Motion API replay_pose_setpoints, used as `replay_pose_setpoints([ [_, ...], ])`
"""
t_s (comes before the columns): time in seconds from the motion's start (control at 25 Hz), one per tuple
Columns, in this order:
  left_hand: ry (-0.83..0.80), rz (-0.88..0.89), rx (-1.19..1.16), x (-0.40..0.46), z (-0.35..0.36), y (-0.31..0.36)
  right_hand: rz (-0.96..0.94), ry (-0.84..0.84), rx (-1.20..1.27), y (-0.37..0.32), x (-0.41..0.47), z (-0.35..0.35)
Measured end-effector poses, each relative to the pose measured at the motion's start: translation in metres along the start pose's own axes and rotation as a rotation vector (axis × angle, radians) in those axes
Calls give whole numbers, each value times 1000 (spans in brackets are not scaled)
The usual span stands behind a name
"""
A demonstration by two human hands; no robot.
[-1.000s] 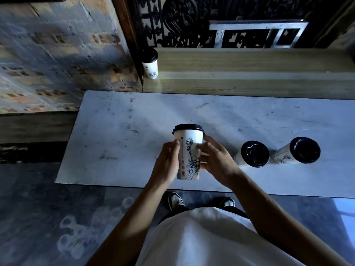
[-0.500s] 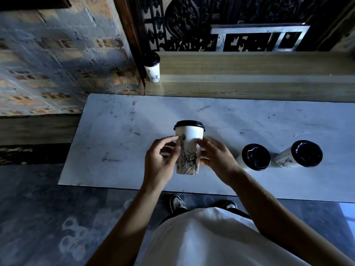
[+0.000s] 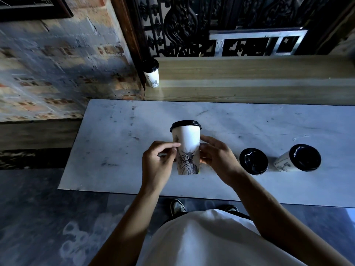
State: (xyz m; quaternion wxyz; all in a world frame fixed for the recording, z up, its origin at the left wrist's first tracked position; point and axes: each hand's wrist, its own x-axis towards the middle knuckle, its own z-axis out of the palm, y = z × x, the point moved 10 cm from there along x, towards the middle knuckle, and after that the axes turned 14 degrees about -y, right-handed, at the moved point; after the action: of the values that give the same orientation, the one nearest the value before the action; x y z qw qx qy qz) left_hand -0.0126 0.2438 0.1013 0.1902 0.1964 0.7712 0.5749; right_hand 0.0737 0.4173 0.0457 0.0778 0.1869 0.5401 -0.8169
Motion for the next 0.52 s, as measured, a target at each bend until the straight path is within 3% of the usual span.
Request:
replay_pose_setpoints([
  [0.28, -5, -95, -156, 1, 5, -16, -57, -44, 4, -12, 0, 0],
  [0.52, -11, -109, -96, 7, 0, -17, -32, -21, 67, -8, 5, -4],
])
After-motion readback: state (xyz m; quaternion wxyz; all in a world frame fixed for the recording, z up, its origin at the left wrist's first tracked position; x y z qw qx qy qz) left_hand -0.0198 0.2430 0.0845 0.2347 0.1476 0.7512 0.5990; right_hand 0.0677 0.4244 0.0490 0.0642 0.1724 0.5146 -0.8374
